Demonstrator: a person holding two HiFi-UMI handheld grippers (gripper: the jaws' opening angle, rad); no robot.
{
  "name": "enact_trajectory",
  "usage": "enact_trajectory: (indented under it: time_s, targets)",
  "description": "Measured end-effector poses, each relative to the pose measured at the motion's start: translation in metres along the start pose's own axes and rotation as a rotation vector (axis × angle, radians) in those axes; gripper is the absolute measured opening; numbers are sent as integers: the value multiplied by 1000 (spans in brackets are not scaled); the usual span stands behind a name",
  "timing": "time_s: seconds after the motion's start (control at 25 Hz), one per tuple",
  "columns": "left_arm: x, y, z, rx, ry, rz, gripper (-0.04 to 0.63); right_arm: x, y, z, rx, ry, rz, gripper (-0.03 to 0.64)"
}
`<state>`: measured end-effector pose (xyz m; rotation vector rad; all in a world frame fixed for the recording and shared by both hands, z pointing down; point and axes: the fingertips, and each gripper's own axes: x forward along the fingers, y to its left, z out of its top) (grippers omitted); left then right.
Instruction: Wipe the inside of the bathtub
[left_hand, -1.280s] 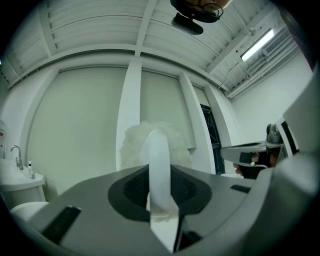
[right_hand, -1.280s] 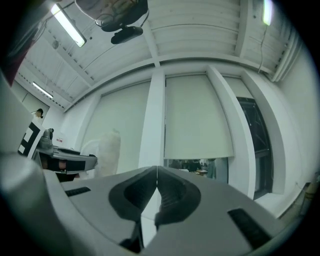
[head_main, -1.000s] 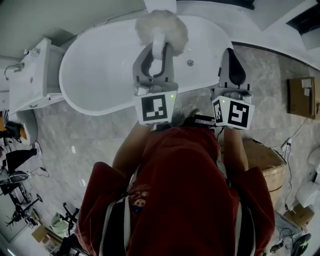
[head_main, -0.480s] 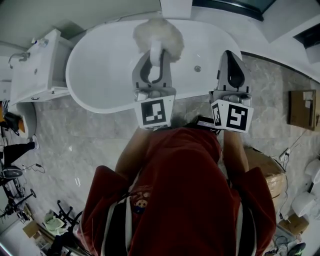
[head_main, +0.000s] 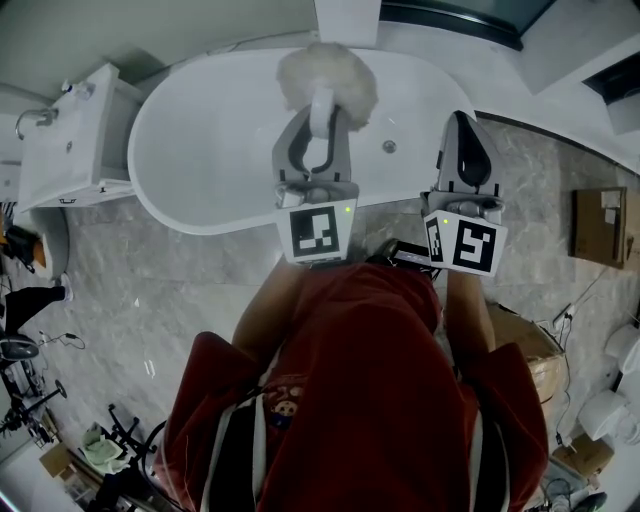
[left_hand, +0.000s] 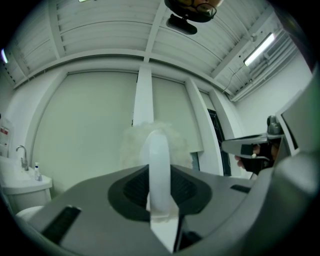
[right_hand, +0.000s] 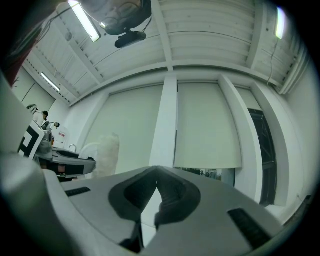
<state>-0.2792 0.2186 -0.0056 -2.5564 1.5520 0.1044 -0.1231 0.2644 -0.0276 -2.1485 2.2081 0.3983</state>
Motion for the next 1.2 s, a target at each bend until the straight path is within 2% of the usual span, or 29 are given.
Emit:
enact_trajectory:
  time_s: [1.2]
  targets:
    - [11, 6, -6, -19, 16, 0, 92, 13, 13, -8, -25, 12, 30, 12]
